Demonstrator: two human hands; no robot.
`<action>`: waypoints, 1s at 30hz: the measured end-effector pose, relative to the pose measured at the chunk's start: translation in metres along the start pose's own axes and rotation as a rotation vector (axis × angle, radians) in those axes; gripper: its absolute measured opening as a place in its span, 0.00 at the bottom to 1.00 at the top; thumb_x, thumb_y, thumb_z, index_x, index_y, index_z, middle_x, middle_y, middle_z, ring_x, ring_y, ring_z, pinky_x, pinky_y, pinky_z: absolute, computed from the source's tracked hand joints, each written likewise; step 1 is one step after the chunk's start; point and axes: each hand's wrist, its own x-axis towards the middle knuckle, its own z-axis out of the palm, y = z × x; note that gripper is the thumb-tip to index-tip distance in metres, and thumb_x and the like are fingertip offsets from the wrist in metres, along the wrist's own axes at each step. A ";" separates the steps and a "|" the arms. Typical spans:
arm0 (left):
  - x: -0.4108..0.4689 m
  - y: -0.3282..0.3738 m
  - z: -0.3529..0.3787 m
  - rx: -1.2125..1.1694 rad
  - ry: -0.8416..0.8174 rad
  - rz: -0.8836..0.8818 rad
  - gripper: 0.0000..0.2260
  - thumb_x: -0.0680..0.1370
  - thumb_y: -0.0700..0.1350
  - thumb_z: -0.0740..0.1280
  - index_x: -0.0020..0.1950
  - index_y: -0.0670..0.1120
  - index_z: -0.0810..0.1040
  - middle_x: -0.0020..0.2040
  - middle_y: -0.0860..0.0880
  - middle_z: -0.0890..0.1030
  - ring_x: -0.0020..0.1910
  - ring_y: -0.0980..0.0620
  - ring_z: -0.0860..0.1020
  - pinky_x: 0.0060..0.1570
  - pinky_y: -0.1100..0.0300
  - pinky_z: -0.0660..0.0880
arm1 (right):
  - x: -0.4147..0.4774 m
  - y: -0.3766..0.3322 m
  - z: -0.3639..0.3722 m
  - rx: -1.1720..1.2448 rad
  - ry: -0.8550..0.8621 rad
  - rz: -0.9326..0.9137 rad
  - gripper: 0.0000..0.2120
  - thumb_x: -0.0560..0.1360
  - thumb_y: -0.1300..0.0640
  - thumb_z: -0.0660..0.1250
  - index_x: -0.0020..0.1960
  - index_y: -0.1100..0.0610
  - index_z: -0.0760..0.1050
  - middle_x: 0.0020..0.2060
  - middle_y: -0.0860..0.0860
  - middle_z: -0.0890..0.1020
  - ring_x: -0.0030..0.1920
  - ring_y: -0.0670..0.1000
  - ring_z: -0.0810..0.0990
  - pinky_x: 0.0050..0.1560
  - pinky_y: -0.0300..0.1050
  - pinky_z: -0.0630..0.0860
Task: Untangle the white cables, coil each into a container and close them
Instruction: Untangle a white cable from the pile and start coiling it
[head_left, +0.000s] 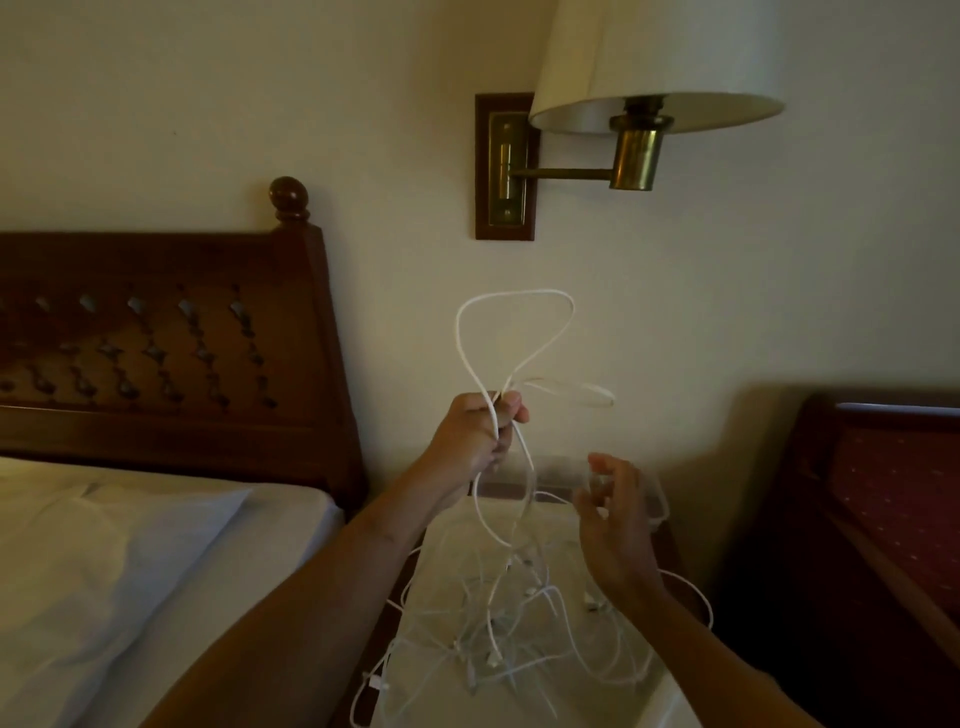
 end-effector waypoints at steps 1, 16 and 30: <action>0.000 0.003 0.000 -0.026 -0.022 0.001 0.15 0.87 0.44 0.59 0.44 0.39 0.74 0.24 0.50 0.62 0.21 0.55 0.58 0.22 0.65 0.57 | 0.000 0.002 0.005 -0.011 -0.099 0.011 0.15 0.81 0.59 0.67 0.65 0.46 0.72 0.59 0.45 0.75 0.53 0.39 0.77 0.43 0.31 0.75; -0.006 -0.005 -0.020 -0.033 -0.103 -0.033 0.13 0.86 0.47 0.61 0.50 0.39 0.78 0.27 0.51 0.63 0.22 0.56 0.59 0.23 0.65 0.58 | 0.043 0.007 -0.005 -0.189 -0.007 -0.055 0.08 0.82 0.57 0.65 0.47 0.47 0.80 0.38 0.41 0.83 0.40 0.37 0.81 0.36 0.26 0.72; 0.016 -0.063 -0.006 0.486 -0.019 -0.429 0.09 0.83 0.44 0.61 0.51 0.41 0.80 0.30 0.46 0.74 0.23 0.51 0.70 0.24 0.62 0.65 | -0.009 -0.038 -0.076 0.472 -0.195 0.267 0.14 0.83 0.60 0.62 0.51 0.49 0.86 0.38 0.54 0.83 0.31 0.50 0.76 0.28 0.42 0.73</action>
